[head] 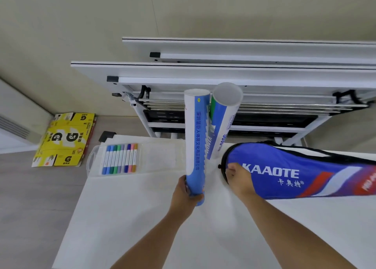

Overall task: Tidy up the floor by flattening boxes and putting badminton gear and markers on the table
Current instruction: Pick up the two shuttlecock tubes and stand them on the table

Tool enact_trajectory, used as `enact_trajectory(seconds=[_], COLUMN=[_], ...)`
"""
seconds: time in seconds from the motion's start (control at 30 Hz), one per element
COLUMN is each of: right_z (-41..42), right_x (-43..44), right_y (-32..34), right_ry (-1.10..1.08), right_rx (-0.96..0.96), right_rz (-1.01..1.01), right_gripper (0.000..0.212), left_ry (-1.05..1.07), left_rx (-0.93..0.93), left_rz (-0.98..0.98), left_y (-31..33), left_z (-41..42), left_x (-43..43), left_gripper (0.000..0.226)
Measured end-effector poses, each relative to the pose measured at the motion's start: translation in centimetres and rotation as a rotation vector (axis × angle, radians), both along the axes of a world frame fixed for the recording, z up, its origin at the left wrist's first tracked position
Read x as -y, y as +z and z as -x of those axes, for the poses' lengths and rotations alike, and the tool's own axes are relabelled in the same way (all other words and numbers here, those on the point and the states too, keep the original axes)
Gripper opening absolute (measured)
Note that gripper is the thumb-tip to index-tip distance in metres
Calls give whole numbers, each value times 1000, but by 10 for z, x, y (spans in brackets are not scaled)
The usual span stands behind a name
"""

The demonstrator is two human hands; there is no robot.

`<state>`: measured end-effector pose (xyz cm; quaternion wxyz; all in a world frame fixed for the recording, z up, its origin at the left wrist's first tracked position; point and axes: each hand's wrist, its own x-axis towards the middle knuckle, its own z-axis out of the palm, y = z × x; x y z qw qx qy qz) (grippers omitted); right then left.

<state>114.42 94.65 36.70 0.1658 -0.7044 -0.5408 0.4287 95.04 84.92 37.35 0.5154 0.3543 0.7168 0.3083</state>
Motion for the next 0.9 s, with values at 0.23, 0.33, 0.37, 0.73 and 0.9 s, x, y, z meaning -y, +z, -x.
enact_trajectory(seconds=[0.23,0.33,0.37,0.73,0.9], right_z=[-25,-31,-32,-26,-25], right_x=[25,32,33,27,25], right_y=[-7,-16,-18,-20,-20], right_ry=[52,25,12,-9,-10], right_rx=[149,148,133,115,130], right_rz=[-70,-110,-114,-110,-97], right_gripper=[15,16,19,19,19], left_ry=[38,97,113,115,45], left_rx=[16,19,20,-15,-107], left_rz=[-68,-85,-81,-93,-99], left_y=[-4,-13,-17,-22,-35], left_z=[-35,-42,-44,-48,-46], left_x=[-25,-24,-21,-17,-36], left_gripper=[57,58,58,47,55])
